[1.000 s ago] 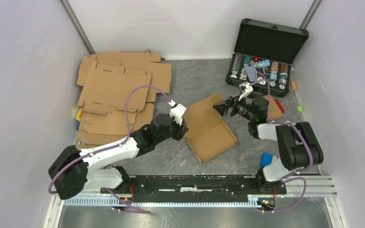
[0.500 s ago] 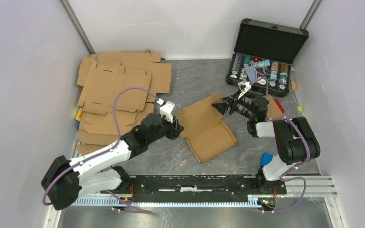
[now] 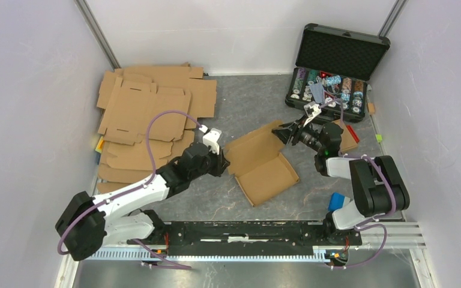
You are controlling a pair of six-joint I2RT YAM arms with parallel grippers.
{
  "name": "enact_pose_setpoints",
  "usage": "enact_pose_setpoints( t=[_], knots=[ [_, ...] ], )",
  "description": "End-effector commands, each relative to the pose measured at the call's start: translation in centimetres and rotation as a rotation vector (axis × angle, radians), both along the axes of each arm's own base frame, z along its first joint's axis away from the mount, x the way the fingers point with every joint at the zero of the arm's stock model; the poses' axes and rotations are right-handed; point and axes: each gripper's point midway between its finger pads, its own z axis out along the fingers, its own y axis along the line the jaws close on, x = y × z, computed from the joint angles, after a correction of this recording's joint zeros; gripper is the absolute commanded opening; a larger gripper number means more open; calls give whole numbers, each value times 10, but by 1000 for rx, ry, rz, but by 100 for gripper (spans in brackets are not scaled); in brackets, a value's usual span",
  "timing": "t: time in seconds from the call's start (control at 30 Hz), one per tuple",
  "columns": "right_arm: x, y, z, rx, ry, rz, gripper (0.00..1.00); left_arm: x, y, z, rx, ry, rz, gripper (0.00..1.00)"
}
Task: Fold the paper box
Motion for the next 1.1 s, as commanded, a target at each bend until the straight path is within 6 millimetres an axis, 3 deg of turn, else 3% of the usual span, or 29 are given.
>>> enact_pose_setpoints(
  t=[0.0, 0.1, 0.3, 0.43, 0.7, 0.97, 1.07],
  knots=[
    [0, -11, 8, -47, -53, -60, 51, 14, -17, 26, -64, -34, -4, 19],
    [-3, -16, 7, -64, -49, -90, 47, 18, -21, 25, -49, -27, -9, 17],
    [-11, -23, 8, -68, -33, -143, 29, 27, -26, 25, -21, -27, 0, 9],
    [-14, -35, -3, -105, 30, -245, 12, 38, -25, 29, 24, -40, 20, 3],
    [-24, -40, -11, -243, 98, -420, 16, 63, -28, 30, 74, -44, 86, 2],
    [-47, -34, -16, -206, 65, -445, 5, 76, -40, 32, 6, -41, 126, 2],
    [-47, -31, -10, -168, 55, -455, 3, 81, -42, 35, -2, -40, 150, 2]
  ],
)
